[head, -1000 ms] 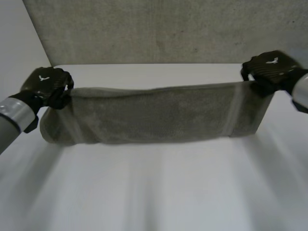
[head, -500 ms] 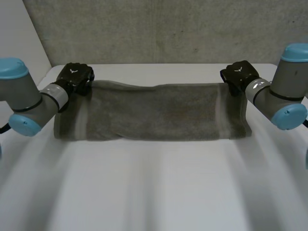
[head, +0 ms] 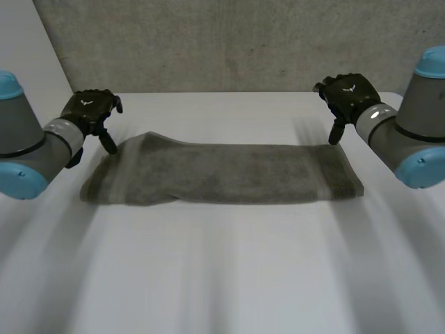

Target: Fold the towel.

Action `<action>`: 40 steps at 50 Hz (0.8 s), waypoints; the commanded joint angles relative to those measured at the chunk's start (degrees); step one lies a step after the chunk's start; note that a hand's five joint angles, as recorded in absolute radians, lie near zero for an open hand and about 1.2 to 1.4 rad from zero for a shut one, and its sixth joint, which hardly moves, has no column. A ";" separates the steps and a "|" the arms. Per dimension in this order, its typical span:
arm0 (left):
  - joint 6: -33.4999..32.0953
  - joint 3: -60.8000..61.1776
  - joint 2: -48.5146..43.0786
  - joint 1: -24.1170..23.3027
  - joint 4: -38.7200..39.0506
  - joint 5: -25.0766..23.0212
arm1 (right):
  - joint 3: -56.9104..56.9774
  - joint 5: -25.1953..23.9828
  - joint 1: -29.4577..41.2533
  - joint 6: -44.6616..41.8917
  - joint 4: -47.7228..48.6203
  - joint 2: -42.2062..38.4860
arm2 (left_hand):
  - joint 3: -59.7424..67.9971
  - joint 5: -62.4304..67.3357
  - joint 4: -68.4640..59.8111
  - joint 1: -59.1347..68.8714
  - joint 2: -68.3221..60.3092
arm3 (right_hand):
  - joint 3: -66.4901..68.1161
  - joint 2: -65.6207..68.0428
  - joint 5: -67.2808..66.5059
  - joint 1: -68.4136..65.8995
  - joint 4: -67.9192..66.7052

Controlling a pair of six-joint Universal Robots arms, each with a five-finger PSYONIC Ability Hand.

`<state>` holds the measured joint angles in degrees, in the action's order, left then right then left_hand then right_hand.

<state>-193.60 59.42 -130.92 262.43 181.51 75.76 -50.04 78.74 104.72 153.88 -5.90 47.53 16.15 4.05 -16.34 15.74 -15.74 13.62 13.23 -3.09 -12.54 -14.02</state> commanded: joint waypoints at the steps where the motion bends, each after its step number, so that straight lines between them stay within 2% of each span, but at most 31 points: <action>1: -0.55 10.52 7.60 0.63 2.08 -0.44 | -14.10 -1.48 -1.35 -1.64 0.01 7.74 | -3.08 -0.98 3.27 -2.67 2.67 | -3.62 -3.23 3.09 2.54 4.02; 8: -0.72 15.37 9.02 1.68 3.06 -0.53 | -23.26 -3.42 -4.52 -5.96 0.28 9.24 | -3.07 -0.97 3.26 -2.67 2.66 | -3.62 -3.23 3.09 2.54 4.02; 13: -0.63 18.80 10.60 1.86 3.15 -0.62 | -27.39 -6.84 -6.54 -8.07 3.09 8.10 | -3.07 -0.97 3.26 -2.67 2.66 | -3.37 -2.97 2.84 2.29 3.77; 15: -0.63 20.46 11.73 1.86 3.32 -0.62 | -28.79 -8.07 -7.51 -8.24 7.37 6.27 | -3.07 -0.97 3.26 -2.67 2.66 | 3.65 4.05 -4.18 -4.73 -3.25; 23: -0.63 22.31 12.88 1.24 3.41 -0.62 | -28.45 -8.43 -7.86 -8.07 11.88 3.18 | -3.24 -1.14 3.43 -2.84 2.83 | 18.14 18.54 -18.67 -19.23 -17.74; 35: -0.63 23.64 13.50 1.16 3.41 -0.62 | -27.04 -8.25 -8.39 -8.33 11.97 -0.78 | -3.24 -1.14 3.43 -2.84 2.83 | 24.38 24.78 -24.91 -25.47 -23.99; 36: -0.63 23.64 13.50 1.16 3.50 -0.53 | -26.95 -8.16 -8.74 -8.59 11.88 -1.04 | -3.24 -1.14 3.43 -2.84 2.83 | 31.04 31.44 -31.57 -32.13 -30.65; 37: -0.63 23.64 13.50 1.16 3.50 -0.53 | -26.95 -8.16 -8.74 -8.60 11.88 -1.04 | -3.24 -1.14 3.43 -2.84 2.83 | 31.11 31.51 -31.64 -32.20 -30.71; 39: -0.55 23.64 13.50 1.24 3.50 -0.53 | -26.87 -7.81 -10.05 -9.73 11.53 -0.95 | -3.24 -1.14 3.43 -2.84 2.83 | 60.58 60.98 -61.11 -61.67 -60.19; 40: -0.55 23.64 13.50 1.24 3.50 -0.53 | -26.87 -7.81 -10.06 -9.74 11.53 -0.95 | -3.24 -1.14 3.43 -2.84 2.83 | 60.72 61.11 -61.24 -61.80 -60.32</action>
<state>-194.23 83.06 -117.43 263.55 184.96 75.18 -77.16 70.52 96.24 145.38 6.11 46.94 16.15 4.05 -16.35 15.74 -15.74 47.80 48.07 -37.91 -47.96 -47.81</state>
